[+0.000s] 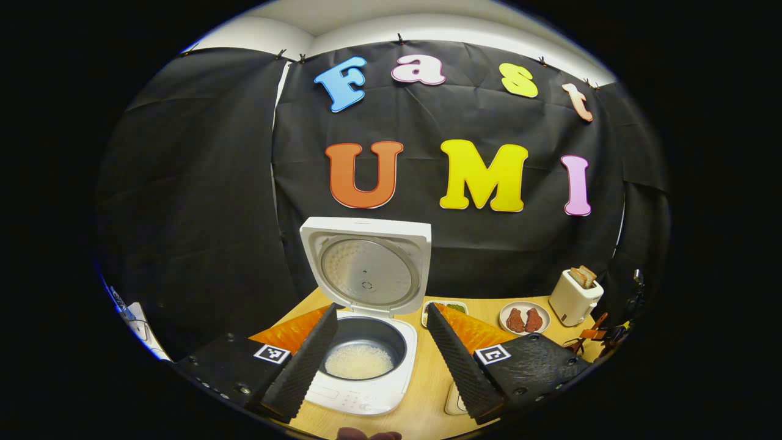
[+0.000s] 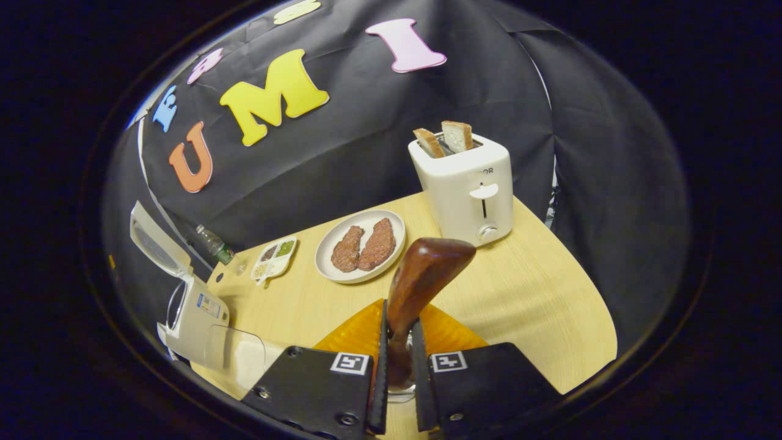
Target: Close the left gripper, press the button to open the rice cooker; take a wooden spoon from the chopstick holder with the right hand, scoop a spoonful of rice and pour it into the rice cooker, then put the wooden spoon back into the chopstick holder.
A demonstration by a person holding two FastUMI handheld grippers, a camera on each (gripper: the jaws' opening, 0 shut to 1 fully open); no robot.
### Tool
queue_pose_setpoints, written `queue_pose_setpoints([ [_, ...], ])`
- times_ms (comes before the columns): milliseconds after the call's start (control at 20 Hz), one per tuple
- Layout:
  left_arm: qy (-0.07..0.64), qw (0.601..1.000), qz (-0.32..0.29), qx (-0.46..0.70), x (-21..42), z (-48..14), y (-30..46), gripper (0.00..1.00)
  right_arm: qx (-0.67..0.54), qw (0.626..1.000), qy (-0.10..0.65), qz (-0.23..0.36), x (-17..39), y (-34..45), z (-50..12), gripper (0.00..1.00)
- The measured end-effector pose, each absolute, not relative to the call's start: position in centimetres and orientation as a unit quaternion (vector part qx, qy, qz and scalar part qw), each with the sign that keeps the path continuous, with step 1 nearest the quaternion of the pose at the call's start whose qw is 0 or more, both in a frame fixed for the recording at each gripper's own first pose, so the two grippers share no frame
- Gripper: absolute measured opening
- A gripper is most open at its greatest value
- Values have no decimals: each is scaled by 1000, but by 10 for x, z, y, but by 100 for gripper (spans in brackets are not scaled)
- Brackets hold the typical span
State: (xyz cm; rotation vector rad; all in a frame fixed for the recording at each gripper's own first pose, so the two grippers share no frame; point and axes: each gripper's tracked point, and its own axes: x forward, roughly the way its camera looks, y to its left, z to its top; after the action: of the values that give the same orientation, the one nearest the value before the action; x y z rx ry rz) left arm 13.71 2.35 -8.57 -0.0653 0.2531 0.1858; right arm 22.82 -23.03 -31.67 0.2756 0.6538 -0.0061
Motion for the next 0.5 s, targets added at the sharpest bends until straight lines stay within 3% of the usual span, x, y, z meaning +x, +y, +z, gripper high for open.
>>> queue_pose_setpoints([
  [300,119,991,49,-41,124,-84,18,95,144,940,308,-35,202,-225,-287,19],
  [500,103,993,32,-51,111,-80,32,95,92,956,273,-52,191,-211,-234,15],
])
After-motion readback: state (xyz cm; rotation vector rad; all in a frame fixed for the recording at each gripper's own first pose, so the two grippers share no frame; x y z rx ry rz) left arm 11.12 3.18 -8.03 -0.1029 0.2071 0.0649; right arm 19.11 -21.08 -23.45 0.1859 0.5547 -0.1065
